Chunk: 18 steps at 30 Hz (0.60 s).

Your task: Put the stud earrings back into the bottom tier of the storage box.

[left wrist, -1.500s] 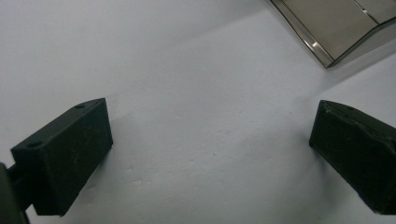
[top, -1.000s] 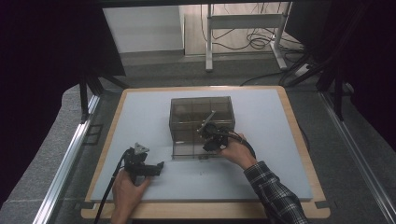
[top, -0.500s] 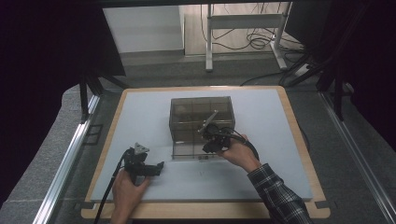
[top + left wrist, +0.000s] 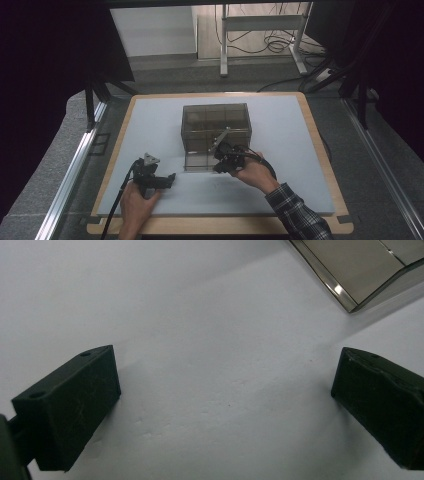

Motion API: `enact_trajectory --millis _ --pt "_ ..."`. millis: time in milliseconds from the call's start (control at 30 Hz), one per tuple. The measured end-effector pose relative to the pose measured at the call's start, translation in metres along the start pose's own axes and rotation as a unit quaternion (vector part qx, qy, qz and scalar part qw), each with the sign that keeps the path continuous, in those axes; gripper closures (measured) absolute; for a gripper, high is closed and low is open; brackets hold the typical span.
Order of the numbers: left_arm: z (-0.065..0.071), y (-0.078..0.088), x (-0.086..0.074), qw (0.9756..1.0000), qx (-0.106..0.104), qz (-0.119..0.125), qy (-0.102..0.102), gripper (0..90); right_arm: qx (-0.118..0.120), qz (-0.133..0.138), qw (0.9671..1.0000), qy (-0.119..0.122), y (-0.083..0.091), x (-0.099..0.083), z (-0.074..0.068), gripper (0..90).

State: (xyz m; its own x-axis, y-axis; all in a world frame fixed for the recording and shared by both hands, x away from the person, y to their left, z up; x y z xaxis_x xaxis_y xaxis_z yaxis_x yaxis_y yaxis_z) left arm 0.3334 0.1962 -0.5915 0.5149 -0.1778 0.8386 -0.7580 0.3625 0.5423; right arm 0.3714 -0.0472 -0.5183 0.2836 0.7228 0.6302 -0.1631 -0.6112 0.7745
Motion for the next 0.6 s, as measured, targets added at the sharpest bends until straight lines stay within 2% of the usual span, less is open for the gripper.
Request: enact_trajectory --millis 433,600 --pt "0.000 0.000 0.000 1.0000 0.001 0.000 0.002 0.0 0.025 -0.013 0.9995 0.012 -0.017 -0.015 -0.024 84.6" --pt "0.000 0.000 0.000 1.0000 0.001 0.000 0.002 0.0 0.026 -0.020 0.9993 0.017 -0.023 -0.020 -0.029 82.6"
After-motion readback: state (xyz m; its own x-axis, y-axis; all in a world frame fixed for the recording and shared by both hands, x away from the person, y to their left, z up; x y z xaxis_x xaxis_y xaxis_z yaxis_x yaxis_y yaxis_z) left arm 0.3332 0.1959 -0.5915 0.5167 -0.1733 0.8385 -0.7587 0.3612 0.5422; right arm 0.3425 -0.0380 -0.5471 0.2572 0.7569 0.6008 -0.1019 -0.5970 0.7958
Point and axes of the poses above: each handheld gripper's, and its own axes: y roughly backward along the jaws, x roughly out of its top, z roughly to its right, the point moved 5 cm from there along -y, roughly forward along the jaws, and after that the axes turned 14 degrees about z, right-handed, at the moved point
